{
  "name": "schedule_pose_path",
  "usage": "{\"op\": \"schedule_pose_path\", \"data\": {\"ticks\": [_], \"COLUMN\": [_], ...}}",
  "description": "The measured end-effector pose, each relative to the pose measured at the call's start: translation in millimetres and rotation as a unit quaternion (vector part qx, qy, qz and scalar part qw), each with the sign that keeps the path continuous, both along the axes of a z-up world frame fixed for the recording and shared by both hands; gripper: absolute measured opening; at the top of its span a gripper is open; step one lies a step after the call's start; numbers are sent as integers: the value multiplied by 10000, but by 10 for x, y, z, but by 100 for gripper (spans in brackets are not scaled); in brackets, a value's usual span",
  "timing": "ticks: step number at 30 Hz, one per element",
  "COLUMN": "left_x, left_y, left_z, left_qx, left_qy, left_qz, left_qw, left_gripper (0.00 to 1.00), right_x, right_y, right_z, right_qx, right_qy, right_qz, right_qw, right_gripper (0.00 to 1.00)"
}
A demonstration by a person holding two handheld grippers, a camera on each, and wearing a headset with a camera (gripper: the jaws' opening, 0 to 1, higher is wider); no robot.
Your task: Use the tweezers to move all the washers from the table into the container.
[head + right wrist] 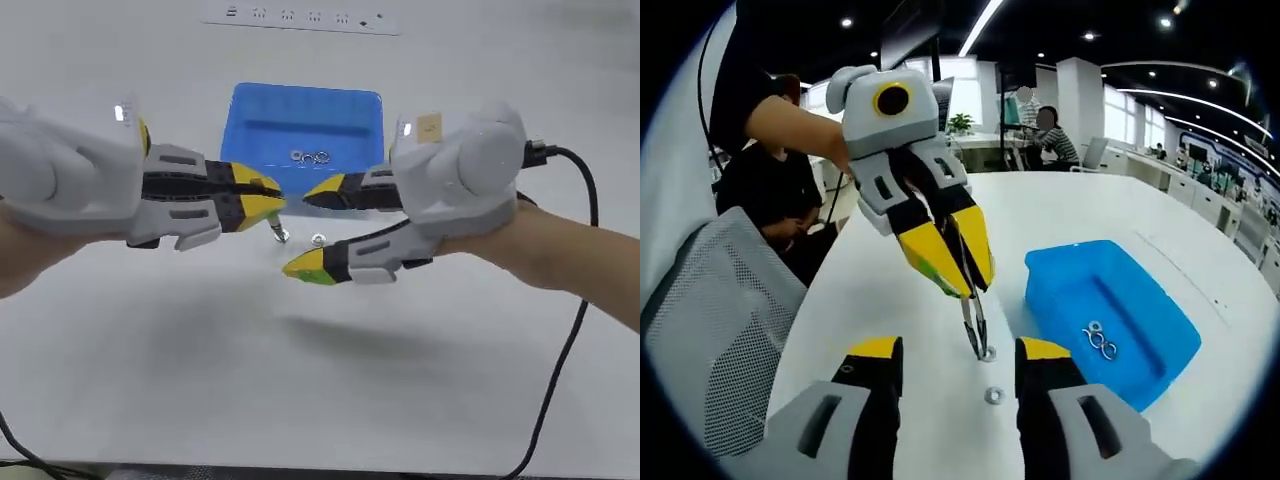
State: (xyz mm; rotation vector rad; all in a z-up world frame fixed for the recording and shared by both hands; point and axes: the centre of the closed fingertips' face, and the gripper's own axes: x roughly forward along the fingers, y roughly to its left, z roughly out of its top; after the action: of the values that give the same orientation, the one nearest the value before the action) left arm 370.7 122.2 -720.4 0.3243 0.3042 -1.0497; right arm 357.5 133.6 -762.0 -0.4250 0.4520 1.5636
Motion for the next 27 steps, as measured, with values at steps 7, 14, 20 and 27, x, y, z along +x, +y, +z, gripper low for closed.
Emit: {"op": "schedule_pose_path", "data": {"ticks": [7, 14, 20, 27], "left_x": [6, -1, -14, -22], "left_y": [-21, -15, -51, -94], "left_z": [-11, -19, -20, -15], "left_qx": [-1, 0, -46, -62], "left_qy": [17, 34, 53, 65], "left_qz": [-39, -52, -73, -138], "left_qw": [10000, 10000, 9999, 9999], "left_gripper": [7, 7, 7, 7], "right_x": [69, 44, 24, 49], "right_y": [124, 193, 214, 222], "right_z": [-121, -159, -178, -220], "right_qx": [-216, -257, -248, -379], "right_qy": [-123, -73, 32, -170], "right_qz": [292, 533, 693, 831], "right_qw": [9993, 9982, 9973, 9957], "right_gripper": [29, 24, 19, 14]}}
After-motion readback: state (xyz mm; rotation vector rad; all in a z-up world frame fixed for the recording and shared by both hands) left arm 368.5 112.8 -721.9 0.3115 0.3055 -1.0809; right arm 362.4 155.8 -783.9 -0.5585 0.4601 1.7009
